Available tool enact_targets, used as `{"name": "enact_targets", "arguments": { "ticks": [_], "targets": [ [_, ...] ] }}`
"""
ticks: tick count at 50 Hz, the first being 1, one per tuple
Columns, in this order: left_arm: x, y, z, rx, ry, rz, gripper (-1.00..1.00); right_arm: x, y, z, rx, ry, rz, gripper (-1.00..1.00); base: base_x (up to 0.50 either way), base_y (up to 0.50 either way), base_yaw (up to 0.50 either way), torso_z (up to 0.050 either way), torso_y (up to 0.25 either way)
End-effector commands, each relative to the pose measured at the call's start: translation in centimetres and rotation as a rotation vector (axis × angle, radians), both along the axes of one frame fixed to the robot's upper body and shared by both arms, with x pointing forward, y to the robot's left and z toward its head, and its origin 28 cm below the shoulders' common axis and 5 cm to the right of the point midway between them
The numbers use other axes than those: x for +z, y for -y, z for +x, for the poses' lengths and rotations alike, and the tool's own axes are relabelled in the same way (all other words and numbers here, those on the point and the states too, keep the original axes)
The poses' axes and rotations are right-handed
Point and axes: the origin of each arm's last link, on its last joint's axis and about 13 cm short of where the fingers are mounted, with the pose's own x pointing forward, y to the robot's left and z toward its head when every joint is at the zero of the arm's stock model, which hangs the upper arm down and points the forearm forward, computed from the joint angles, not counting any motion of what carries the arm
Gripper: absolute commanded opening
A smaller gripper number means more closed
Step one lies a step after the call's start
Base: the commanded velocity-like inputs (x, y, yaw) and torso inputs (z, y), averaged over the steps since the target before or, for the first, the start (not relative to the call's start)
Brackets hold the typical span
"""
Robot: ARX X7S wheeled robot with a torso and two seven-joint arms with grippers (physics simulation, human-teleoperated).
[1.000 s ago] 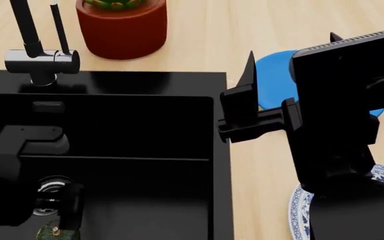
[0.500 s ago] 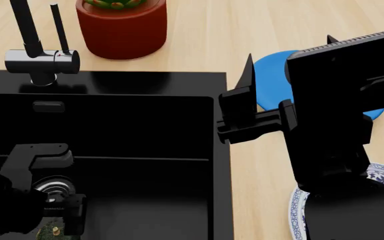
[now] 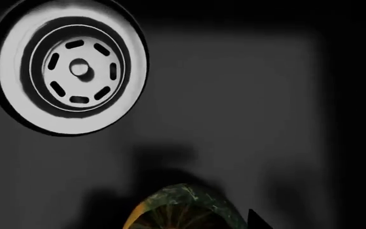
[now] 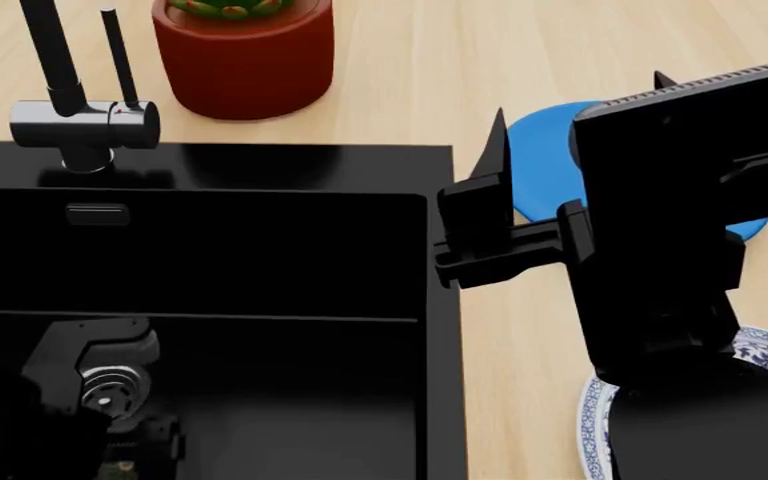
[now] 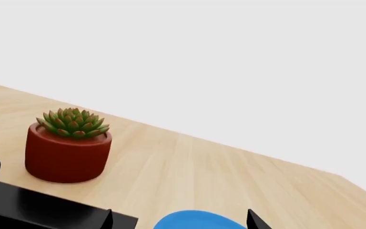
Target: Pick the squash from the sink and place it on the plate located on the counter
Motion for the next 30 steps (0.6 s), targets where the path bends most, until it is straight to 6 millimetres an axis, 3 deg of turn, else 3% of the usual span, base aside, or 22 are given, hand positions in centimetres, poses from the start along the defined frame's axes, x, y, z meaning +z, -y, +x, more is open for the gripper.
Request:
{"name": "enact_targets", "arguments": {
  "ticks": [1,3,13,30],
  "targets": [
    [1.5,0.0,-1.1,-0.015,0.054,0.013,-1.0,0.1,0.0,-0.1,0.001,0.002,-0.002,1.0,0.0,0.0,0.0,0.0,0.0],
    [3.3,0.3,-1.7,-0.037,0.118,0.0,-1.0,0.1,-0.1,-0.2,0.003,0.003,-0.004,1.0,0.0,0.0,0.0,0.0,0.0],
    [8.4,0.4,-4.8,-0.095,0.354,-0.143,-1.0,0.1,0.1,-0.4,0.003,0.006,0.004,1.0,0.0,0.0,0.0,0.0,0.0],
    [9.5,0.2,-9.1,-0.238,0.655,-0.386,-1.0,-1.5,0.1,-0.8,0.058,0.001,0.028,1.0,0.0,0.0,0.0,0.0,0.0]
  ]
}}
